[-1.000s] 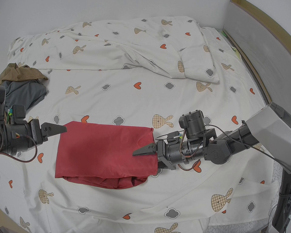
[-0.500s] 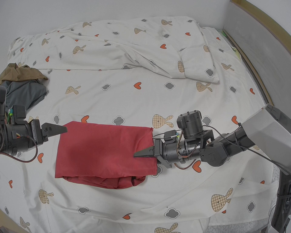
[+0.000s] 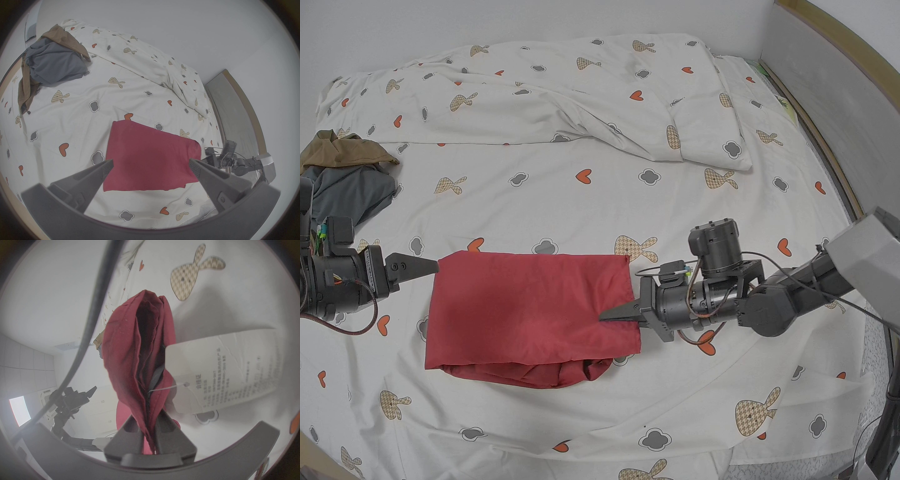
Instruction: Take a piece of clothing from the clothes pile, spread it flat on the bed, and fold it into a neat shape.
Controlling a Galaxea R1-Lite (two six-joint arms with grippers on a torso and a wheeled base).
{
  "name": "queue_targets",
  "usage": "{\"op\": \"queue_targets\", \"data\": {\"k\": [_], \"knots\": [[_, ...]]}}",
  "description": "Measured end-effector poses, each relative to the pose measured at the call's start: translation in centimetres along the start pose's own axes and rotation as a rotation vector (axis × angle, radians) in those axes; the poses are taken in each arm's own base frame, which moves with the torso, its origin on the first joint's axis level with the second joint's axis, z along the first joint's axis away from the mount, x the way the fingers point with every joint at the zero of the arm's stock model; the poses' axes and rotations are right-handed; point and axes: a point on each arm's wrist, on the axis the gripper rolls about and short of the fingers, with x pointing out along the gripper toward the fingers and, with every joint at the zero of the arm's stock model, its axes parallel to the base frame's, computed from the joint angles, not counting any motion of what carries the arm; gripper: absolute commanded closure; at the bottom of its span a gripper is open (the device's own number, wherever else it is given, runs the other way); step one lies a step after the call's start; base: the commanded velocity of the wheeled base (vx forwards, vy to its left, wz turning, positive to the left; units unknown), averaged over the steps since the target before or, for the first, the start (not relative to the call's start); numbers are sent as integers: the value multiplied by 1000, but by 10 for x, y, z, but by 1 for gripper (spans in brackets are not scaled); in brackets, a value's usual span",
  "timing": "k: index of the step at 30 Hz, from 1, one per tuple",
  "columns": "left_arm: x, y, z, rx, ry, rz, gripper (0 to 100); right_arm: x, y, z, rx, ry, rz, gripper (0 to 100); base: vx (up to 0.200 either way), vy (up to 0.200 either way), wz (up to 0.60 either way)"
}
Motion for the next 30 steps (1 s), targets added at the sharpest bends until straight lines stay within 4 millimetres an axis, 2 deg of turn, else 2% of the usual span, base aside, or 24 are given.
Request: {"op": "queue_targets", "data": {"k": [4,8,14,22,30], "knots": [[0,0,0,0,-1,0,0,-27,8,-3,2,-33,-2,100,0,0,0],[-1,0,0,0,-2,-1,0,-58,7,-2,20,-86,-19,100,0,0,0],[-1,0,0,1,-4,-1,0,-99,-8,-1,32,-151,-82,100,0,0,0],[-1,-1,1,1,-4,-2,0,-153,-40,5,13,-217,-215,100,0,0,0],[0,0,1,1,-2,-1,0,-205,-43,11,26,-283,-306,100,0,0,0]]}}
